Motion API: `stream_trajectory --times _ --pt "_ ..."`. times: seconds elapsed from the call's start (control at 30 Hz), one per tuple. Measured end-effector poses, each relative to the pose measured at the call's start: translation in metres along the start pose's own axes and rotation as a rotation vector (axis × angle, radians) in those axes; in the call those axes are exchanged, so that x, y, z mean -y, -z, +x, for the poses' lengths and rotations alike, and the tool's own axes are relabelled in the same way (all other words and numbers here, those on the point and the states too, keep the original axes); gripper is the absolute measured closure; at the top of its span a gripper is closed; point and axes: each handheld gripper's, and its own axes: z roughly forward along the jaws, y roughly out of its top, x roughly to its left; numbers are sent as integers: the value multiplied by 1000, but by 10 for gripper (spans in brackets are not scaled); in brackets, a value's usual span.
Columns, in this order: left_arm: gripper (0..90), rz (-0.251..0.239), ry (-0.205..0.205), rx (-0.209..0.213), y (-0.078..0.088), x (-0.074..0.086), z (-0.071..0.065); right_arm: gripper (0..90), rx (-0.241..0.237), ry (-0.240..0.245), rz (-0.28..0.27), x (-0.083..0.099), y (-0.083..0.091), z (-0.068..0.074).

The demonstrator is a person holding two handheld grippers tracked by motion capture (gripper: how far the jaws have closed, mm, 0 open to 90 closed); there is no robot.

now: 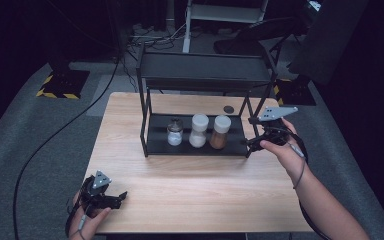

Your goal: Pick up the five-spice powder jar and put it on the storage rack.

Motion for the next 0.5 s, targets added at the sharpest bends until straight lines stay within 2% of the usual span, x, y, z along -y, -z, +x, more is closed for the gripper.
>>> stream_trajectory --times 0.27,0.5 --pt "25 0 0 0 0 0 0 85 1 0 -4 14 21 8" --pt "25 0 0 0 0 0 0 78 4 -17 -6 27 27 9"
